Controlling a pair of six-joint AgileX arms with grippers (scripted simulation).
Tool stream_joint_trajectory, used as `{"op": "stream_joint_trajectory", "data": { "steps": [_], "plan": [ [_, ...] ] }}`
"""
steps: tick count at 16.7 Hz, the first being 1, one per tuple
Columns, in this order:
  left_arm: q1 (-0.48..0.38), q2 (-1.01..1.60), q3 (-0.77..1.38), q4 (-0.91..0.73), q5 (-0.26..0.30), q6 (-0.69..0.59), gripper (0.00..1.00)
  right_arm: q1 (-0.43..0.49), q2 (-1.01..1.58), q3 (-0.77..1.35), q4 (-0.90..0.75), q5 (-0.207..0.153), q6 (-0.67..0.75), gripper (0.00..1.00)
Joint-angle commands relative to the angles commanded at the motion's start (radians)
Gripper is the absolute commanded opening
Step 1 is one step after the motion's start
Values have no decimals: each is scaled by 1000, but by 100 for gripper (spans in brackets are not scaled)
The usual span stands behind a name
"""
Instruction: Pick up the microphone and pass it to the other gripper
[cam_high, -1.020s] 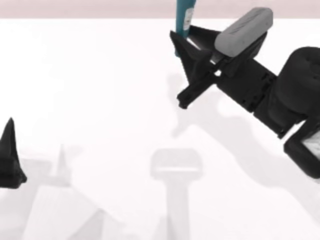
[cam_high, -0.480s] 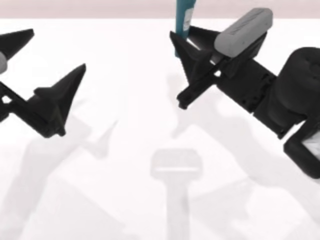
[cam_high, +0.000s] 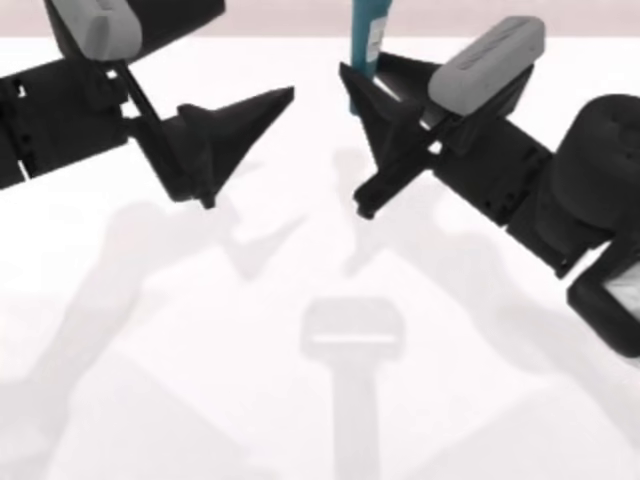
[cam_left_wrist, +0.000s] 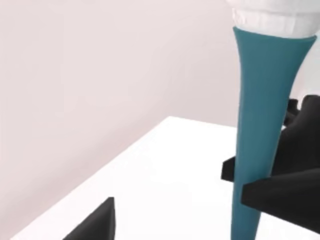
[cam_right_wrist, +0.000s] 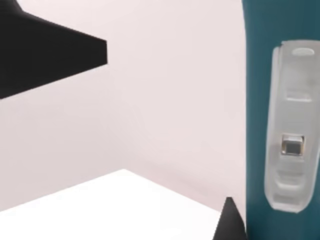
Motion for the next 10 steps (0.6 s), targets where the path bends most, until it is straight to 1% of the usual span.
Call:
{"op": "stream_joint_trajectory", "data": {
  "steps": [2,7,8,10],
  "plan": [
    [-5,18,12,6,12,1,100,0,0,0,0,0,0,0],
    [-2,18,10,5,9,1,100,0,0,0,0,0,0,0],
    [-12,32,21,9,2,0,100,0,0,0,0,0,0,0],
    [-47,86,65,23,-30,-1,100,0,0,0,0,0,0,0]
  ]
}}
